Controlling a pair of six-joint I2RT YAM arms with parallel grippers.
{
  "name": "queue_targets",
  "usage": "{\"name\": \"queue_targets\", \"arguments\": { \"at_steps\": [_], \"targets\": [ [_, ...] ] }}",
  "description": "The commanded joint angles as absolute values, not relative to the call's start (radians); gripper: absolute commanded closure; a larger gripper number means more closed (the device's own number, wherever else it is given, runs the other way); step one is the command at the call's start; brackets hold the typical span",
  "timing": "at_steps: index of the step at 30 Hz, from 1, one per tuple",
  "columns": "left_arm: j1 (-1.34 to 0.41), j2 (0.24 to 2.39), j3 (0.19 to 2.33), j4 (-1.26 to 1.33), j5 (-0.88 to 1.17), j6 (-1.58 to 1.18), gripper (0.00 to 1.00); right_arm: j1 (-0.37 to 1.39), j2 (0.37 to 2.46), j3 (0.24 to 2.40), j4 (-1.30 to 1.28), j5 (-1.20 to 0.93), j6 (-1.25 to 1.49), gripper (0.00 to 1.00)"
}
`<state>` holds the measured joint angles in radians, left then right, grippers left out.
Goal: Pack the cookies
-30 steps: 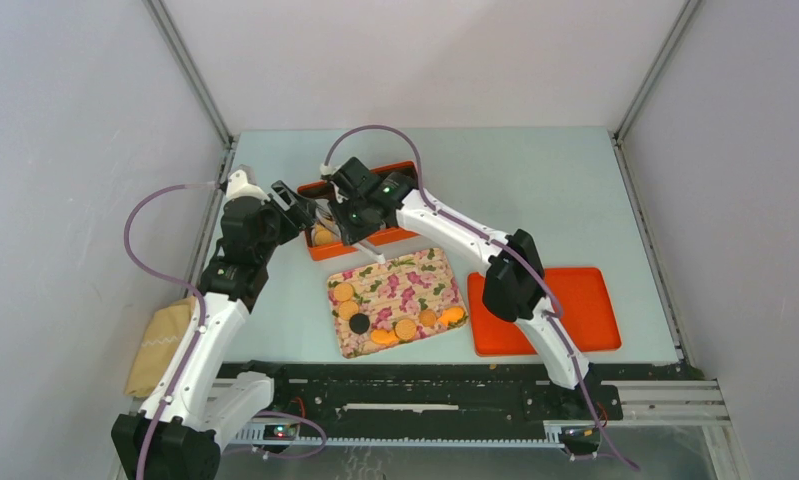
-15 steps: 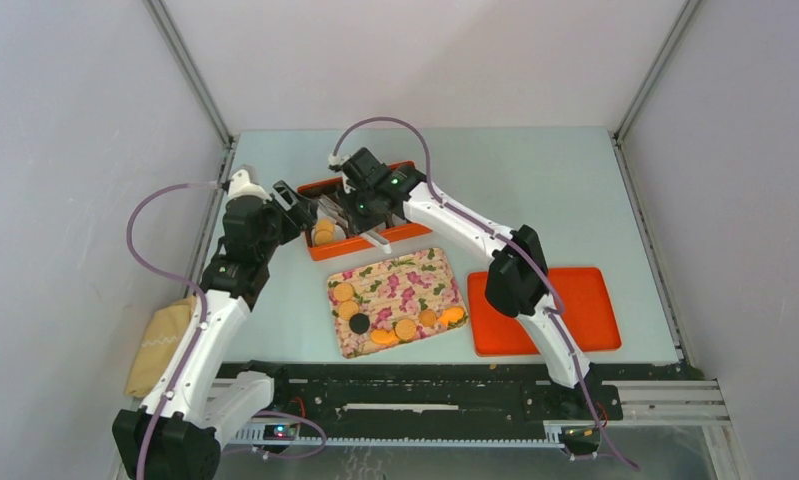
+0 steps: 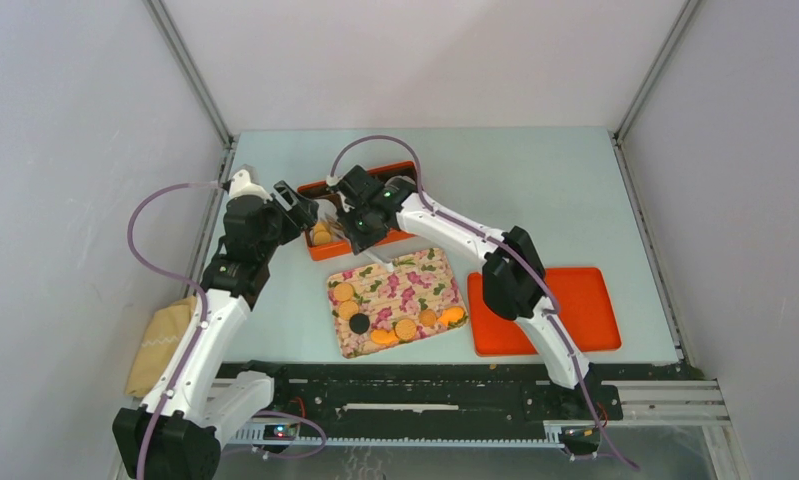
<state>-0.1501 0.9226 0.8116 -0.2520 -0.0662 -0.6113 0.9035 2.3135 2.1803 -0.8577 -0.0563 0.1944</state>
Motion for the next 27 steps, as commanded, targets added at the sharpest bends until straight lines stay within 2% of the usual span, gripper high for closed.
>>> {"name": "queue_targets", "arguments": {
  "at_steps": [1, 5, 11, 19, 27],
  "targets": [
    [-0.146, 0.917, 0.802, -0.246, -0.055, -0.600, 0.23, 0.903, 2.335, 2.306, -0.873, -0.063, 0.183, 1.00],
    [-0.146, 0.922, 0.804, -0.247, -0.056, -0.599, 0.23, 0.883, 2.418, 2.439, -0.907, -0.059, 0.182, 1.00],
    [-0.146, 0.931, 0.802, -0.247, -0.055, -0.599, 0.23, 0.841, 2.440, 2.446, -0.868, -0.076, 0.199, 1.00],
    [-0.146, 0.922, 0.805, -0.243, -0.055, -0.598, 0.23, 0.852, 2.224, 2.145, -0.652, -0.030, 0.185, 1.00],
    [-0.146, 0.908, 0.802, -0.249, -0.063, -0.599, 0.23, 0.876, 2.136, 2.063, -0.639, -0.018, 0.158, 1.00]
  ]
}}
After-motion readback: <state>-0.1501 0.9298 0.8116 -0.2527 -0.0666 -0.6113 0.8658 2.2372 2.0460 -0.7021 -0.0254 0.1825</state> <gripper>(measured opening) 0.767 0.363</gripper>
